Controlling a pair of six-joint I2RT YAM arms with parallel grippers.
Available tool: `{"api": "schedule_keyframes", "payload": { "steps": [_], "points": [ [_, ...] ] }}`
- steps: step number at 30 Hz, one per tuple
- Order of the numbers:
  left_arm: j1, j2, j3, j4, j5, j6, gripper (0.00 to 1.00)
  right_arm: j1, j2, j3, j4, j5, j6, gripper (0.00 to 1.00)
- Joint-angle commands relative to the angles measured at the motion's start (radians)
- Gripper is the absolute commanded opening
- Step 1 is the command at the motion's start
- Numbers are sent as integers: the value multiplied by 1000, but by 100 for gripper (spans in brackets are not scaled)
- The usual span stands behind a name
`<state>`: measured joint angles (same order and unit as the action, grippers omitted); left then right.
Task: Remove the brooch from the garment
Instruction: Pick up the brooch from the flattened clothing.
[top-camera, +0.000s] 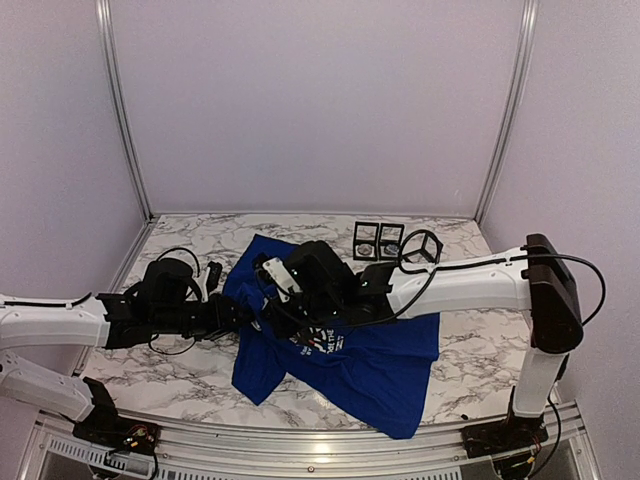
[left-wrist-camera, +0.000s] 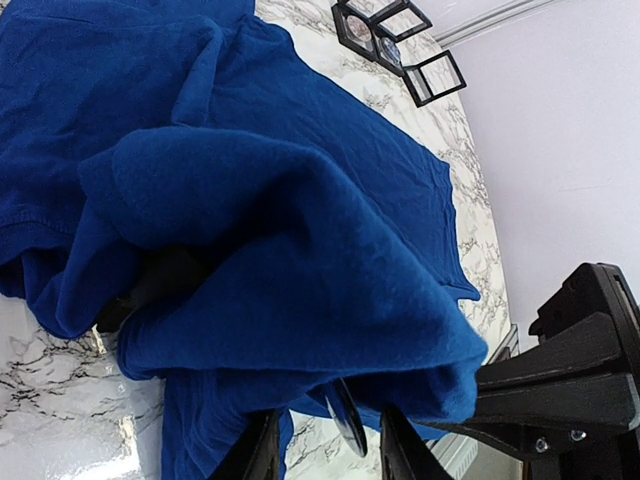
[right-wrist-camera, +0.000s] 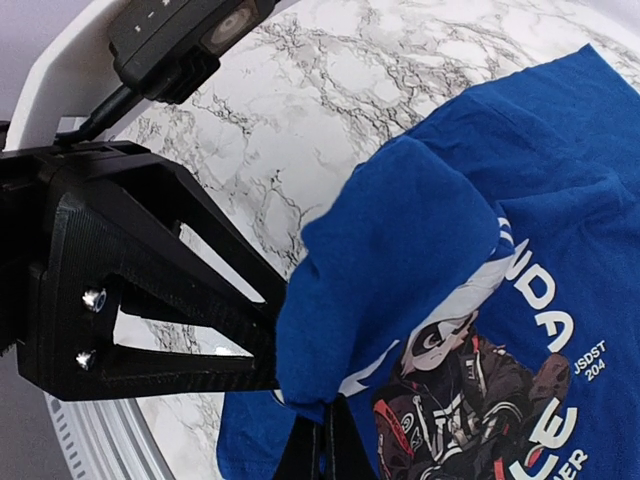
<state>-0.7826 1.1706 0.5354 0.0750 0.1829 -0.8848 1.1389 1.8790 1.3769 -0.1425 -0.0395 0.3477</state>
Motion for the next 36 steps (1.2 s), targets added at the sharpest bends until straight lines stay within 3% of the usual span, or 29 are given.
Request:
{"api": "schedule_keyframes", "payload": {
  "steps": [1, 9, 20, 36],
  "points": [
    [5, 26, 30, 32, 16, 1, 33, 13, -36, -6, 28, -5, 11, 0],
    [5, 35, 30, 31, 21, -2, 0, 13, -46, -10, 6, 83, 20, 0],
    [4, 18, 30, 47, 39, 28, 0, 9, -33, 13, -46, 199, 49, 0],
    [-2, -96, -8, 158, -57, 66, 0, -23, -24, 23, -12, 67, 69, 0]
  ]
}}
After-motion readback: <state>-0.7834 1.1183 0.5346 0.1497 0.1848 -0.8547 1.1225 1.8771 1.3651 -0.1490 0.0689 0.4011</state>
